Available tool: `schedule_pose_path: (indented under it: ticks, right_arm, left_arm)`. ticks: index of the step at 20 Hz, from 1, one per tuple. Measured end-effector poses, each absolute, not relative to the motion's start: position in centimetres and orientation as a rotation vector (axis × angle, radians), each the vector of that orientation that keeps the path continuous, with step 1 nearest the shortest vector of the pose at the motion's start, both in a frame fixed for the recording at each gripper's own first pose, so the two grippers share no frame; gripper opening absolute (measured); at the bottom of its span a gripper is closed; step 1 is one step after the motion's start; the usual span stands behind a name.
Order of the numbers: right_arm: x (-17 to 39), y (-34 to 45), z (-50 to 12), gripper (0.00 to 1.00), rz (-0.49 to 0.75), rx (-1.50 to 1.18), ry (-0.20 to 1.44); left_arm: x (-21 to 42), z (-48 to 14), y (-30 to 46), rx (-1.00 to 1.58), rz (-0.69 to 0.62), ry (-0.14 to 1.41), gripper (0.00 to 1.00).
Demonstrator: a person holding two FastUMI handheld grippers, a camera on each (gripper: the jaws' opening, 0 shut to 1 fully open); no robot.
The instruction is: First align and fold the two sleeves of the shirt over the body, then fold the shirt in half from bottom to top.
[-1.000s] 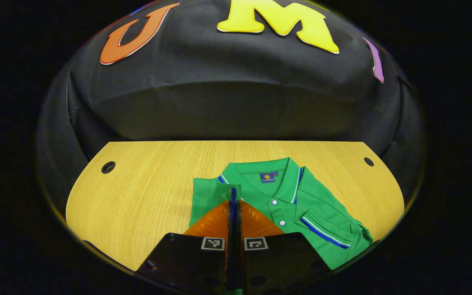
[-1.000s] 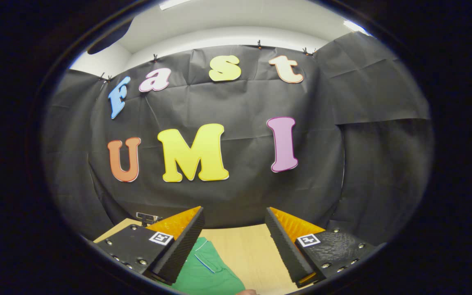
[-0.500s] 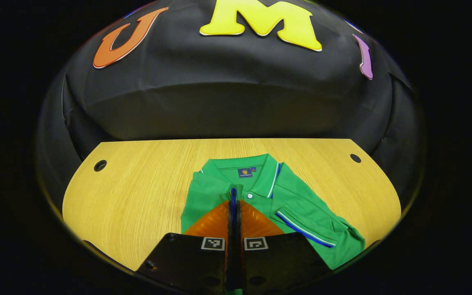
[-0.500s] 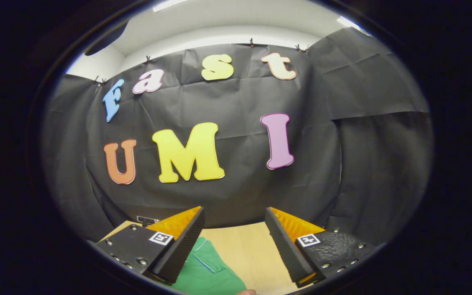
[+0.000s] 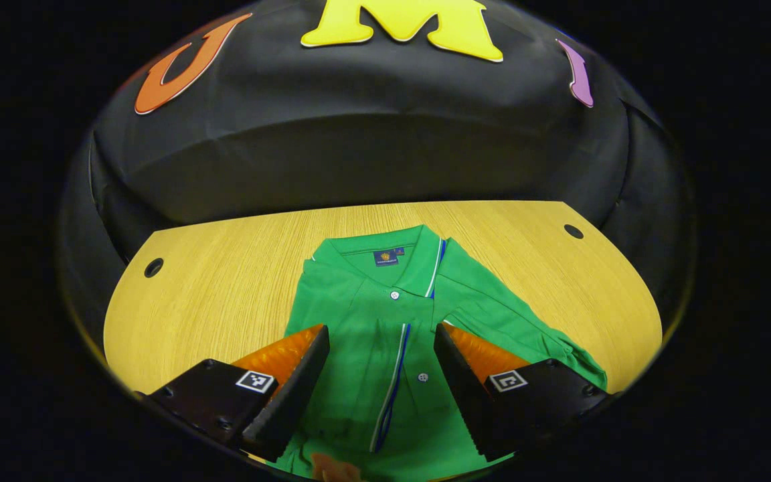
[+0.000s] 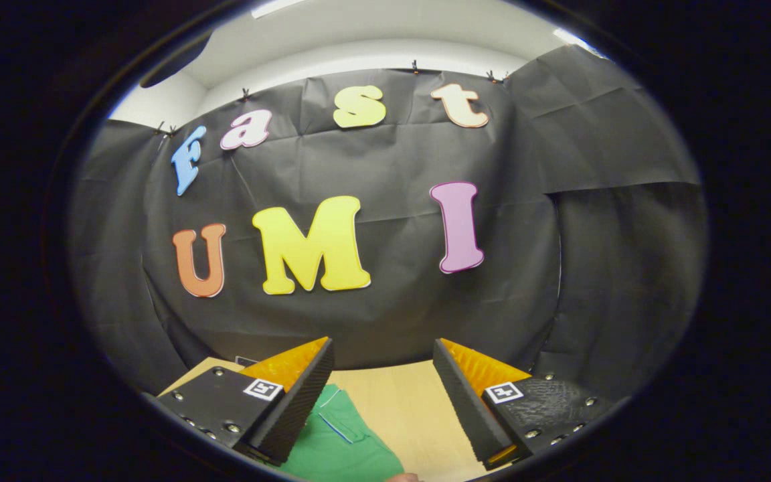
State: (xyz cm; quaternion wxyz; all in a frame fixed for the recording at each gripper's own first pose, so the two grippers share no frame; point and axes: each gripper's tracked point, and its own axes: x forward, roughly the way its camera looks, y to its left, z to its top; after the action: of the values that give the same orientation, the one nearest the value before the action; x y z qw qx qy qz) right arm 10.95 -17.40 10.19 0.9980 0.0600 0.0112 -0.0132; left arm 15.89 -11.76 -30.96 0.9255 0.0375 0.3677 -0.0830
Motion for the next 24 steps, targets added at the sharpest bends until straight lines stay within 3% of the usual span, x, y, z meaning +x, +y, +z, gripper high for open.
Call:
schedule_pose_path:
  ticks: [9,20,24]
  right_arm:
    - [10.6,-13.1,9.3,0.94,0.052,0.114,0.048]
    - [7.9,-9.5,6.5,0.96,0.08,0.045,0.091]
    - [6.5,-9.7,3.4,0.94,0.057,0.005,0.14]
  left_arm:
    - [12.4,-21.9,-9.1,0.017,-0.163,0.599,1.0]
    - [-2.5,-8.3,-3.1,-0.008,-0.13,0.375,0.98]
    - [-6.6,-7.9,-2.9,-0.034,-0.136,0.395,0.98]
